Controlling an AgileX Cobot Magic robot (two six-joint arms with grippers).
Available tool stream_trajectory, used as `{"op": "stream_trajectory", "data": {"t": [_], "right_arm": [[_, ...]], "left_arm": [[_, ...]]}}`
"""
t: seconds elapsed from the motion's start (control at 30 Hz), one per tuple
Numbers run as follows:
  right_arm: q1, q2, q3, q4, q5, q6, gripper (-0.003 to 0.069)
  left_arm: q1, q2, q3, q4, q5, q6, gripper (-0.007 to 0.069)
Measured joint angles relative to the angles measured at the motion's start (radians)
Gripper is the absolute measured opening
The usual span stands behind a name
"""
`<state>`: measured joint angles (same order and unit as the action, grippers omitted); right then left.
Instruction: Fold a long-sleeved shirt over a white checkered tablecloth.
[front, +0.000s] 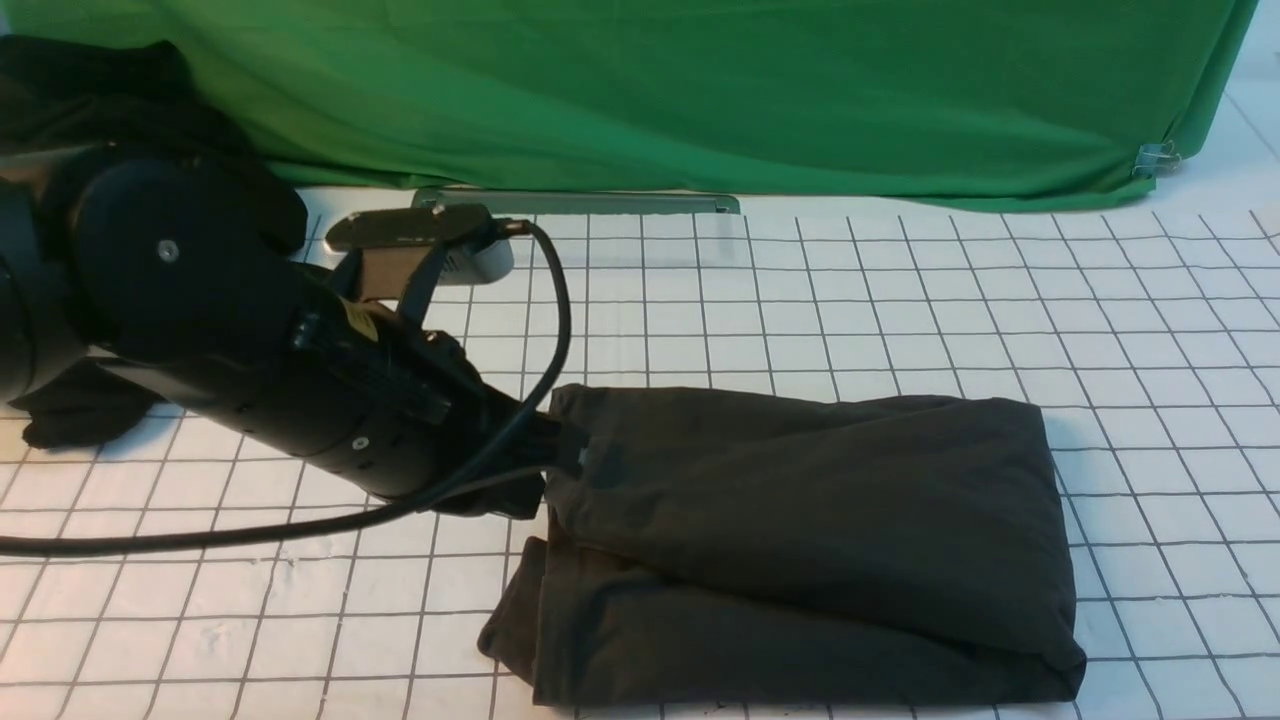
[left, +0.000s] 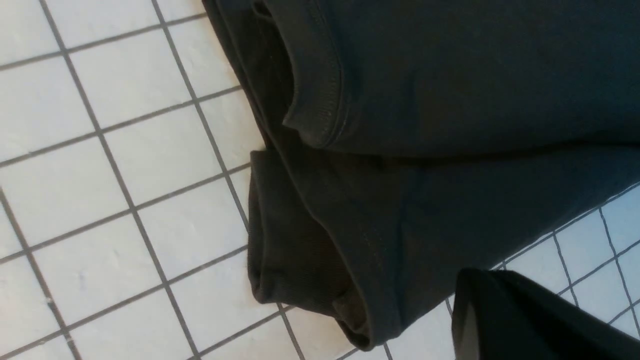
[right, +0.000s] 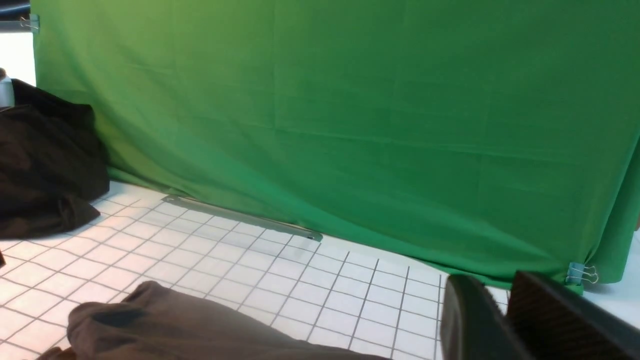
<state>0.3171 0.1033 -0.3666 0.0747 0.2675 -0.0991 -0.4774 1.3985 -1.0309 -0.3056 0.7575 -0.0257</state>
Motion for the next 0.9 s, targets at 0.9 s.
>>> {"op": "stream_trajectory", "data": {"t": [0.9], "right_arm": [[-0.188,-0.101,0.374,-0.132,-0.003,0.000,0.0176]], "left_arm": [[0.000,-0.031,0.001,0.044,-0.006,0.000,0.0001]]}}
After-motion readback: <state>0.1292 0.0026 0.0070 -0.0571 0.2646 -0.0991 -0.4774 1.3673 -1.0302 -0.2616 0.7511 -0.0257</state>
